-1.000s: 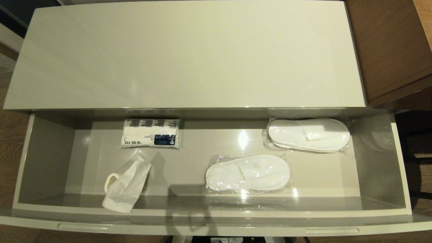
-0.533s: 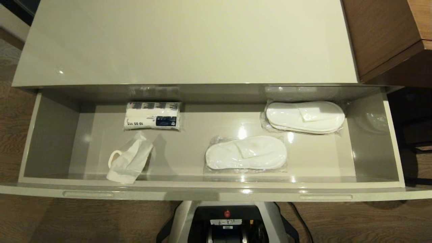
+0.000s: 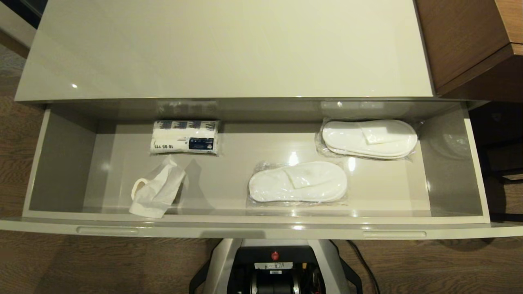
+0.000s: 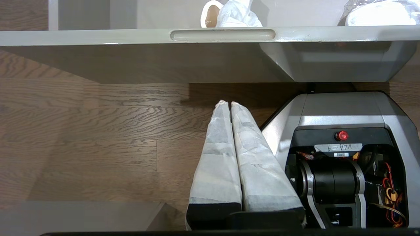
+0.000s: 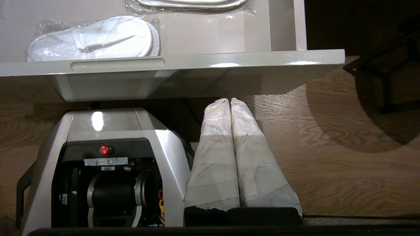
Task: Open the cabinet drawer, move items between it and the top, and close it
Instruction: Close the drawer
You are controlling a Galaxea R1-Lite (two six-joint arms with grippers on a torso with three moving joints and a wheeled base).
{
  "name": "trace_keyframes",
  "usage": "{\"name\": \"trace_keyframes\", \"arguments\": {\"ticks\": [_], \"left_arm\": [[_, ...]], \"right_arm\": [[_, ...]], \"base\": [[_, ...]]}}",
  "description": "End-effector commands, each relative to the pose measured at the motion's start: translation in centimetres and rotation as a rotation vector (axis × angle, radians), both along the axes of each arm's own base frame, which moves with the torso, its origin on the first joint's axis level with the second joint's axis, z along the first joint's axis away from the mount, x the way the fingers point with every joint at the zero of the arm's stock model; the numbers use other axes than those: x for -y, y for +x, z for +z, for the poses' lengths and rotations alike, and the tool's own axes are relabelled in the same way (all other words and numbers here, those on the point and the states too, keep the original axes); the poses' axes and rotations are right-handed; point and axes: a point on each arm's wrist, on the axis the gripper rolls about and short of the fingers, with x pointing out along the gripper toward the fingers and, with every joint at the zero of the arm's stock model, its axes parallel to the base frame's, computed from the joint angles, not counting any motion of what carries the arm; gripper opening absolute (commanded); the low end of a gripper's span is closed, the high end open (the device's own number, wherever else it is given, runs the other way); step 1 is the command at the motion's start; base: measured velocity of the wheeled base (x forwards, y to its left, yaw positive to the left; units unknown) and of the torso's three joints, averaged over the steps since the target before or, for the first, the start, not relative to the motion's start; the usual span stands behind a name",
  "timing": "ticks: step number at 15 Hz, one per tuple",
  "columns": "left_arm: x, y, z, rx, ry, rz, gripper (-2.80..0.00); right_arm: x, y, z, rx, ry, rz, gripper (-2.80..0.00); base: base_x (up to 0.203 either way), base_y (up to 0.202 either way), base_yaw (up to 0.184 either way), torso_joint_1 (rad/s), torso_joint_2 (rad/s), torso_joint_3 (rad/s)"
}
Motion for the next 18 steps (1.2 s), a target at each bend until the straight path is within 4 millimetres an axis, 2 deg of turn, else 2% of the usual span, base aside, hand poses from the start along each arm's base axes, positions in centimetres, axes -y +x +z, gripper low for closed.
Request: {"name": "trace_keyframes", "arguments": {"ticks": [1, 5, 9, 10, 11, 13, 14, 15, 16, 17, 18], "left_arm": [[0.0, 0.0, 0.0, -0.007, 0.000, 0.001, -2.80], [0.0, 0.0, 0.0, -0.007, 0.034, 0.001, -2.80], [0.0, 0.0, 0.0, -0.009, 0.065, -0.008, -2.80], [0.0, -0.2, 0.6, 0.005, 0.074, -0.010, -2.80], [0.0, -0.4, 1.8, 0.033, 0.082, -0.012, -2.80], [0.0, -0.5, 2.2, 0.005, 0.070, -0.018, -2.80], [0.1, -0.5, 3.6, -0.039, 0.048, -0.023, -2.80], [0.1, -0.5, 5.7, -0.067, 0.026, -0.028, -2.80], [0.1, -0.1, 7.4, -0.115, -0.002, -0.050, -2.80], [0.2, 0.4, 8.0, -0.176, -0.035, -0.070, -2.80], [0.2, 1.4, 7.9, -0.252, -0.085, -0.086, -2.80]], "right_arm": [[0.0, 0.0, 0.0, -0.001, -0.001, 0.000, -2.80], [0.0, -0.1, 0.0, -0.017, -0.068, 0.015, -2.80], [0.0, -0.1, 0.0, -0.018, -0.064, 0.006, -2.80], [0.0, -0.3, 0.2, -0.037, -0.065, 0.016, -2.80], [-0.1, -0.9, 1.4, -0.029, -0.066, 0.026, -2.80], [-0.1, -2.7, 4.5, -0.010, -0.065, 0.068, -2.80], [-0.2, -4.0, 7.3, 0.025, -0.052, 0.095, -2.80], [-0.3, -5.0, 10.3, 0.051, -0.032, 0.117, -2.80], [-0.3, -4.8, 13.1, 0.031, 0.022, 0.131, -2.80], [-0.4, -3.5, 15.3, -0.032, 0.076, 0.140, -2.80], [-0.4, -1.5, 16.6, -0.130, 0.113, 0.135, -2.80]], "base": [[0.000, 0.000, 0.000, 0.000, 0.00, 0.000], [0.000, 0.000, 0.000, 0.000, 0.00, 0.000], [0.000, 0.000, 0.000, 0.000, 0.00, 0.000], [0.000, 0.000, 0.000, 0.000, 0.00, 0.000], [0.000, 0.000, 0.000, 0.000, 0.00, 0.000], [0.000, 0.000, 0.000, 0.000, 0.00, 0.000], [0.000, 0.000, 0.000, 0.000, 0.00, 0.000], [0.000, 0.000, 0.000, 0.000, 0.00, 0.000], [0.000, 0.000, 0.000, 0.000, 0.00, 0.000], [0.000, 0.000, 0.000, 0.000, 0.00, 0.000], [0.000, 0.000, 0.000, 0.000, 0.00, 0.000]]}}
